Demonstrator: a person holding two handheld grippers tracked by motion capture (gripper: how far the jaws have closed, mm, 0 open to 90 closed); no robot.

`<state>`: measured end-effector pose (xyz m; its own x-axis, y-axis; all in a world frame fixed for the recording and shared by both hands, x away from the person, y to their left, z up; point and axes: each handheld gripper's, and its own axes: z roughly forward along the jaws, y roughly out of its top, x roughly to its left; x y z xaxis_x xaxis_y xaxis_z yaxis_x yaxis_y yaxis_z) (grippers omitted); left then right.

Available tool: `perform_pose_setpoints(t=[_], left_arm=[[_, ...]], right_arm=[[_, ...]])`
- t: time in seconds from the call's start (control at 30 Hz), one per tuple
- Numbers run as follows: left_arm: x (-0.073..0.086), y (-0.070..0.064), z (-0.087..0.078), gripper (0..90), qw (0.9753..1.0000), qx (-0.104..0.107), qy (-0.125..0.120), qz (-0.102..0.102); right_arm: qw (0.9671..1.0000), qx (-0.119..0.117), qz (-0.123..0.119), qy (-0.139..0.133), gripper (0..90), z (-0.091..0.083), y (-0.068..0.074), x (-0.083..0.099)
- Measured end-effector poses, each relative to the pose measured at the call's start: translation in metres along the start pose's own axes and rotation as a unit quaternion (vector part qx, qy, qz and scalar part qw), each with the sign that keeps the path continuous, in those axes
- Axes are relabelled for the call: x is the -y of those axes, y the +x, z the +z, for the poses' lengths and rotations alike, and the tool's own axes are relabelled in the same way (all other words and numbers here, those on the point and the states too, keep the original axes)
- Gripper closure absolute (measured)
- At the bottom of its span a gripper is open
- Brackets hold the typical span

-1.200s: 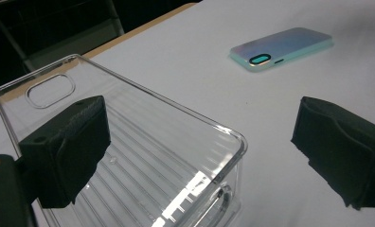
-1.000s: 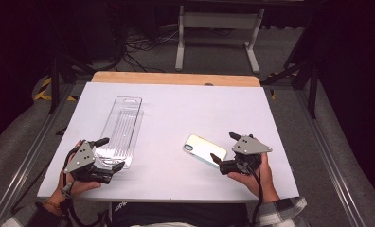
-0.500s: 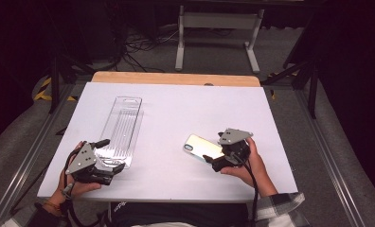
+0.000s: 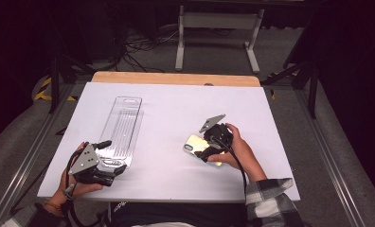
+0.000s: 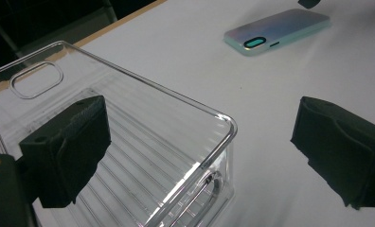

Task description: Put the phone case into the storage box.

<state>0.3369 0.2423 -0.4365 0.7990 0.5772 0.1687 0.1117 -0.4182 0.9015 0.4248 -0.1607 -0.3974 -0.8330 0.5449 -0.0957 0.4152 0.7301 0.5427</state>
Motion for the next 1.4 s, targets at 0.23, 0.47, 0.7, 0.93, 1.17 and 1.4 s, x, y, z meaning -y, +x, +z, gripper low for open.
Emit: perform_pose_setpoints(t=[0.23, 0.47, 0.7, 0.93, 1.17, 1.4], left_arm=[[0.000, 0.000, 0.001, 6.1, 1.0000, -0.001, 0.003, 0.003], [0.001, 0.001, 0.001, 6.2, 0.9999, 0.002, 0.008, 0.006], [0.001, 0.000, 0.000, 6.2, 1.0000, 0.004, 0.006, 0.003], [0.001, 0.000, -0.001, 6.2, 1.0000, 0.005, 0.006, 0.005], [0.001, -0.001, 0.001, 6.2, 0.9999, 0.006, 0.007, 0.003], [0.002, 0.001, 0.001, 6.4, 0.9999, 0.006, 0.011, 0.009]], right_arm=[[0.9991, -0.009, 0.010, 0.040, 8.3, 0.020, -0.006, -0.014], [0.9971, -0.018, 0.008, 0.073, 8.3, 0.040, -0.008, -0.024], [0.9951, -0.025, 0.014, 0.095, 8.3, 0.053, -0.012, -0.030], [0.9931, -0.018, 0.022, 0.113, 10.6, 0.066, -0.014, -0.031], [0.9927, -0.025, 0.020, 0.116, 13.5, 0.067, -0.014, -0.031], [0.9938, -0.028, 0.013, 0.107, 16.6, 0.065, -0.014, -0.029]])
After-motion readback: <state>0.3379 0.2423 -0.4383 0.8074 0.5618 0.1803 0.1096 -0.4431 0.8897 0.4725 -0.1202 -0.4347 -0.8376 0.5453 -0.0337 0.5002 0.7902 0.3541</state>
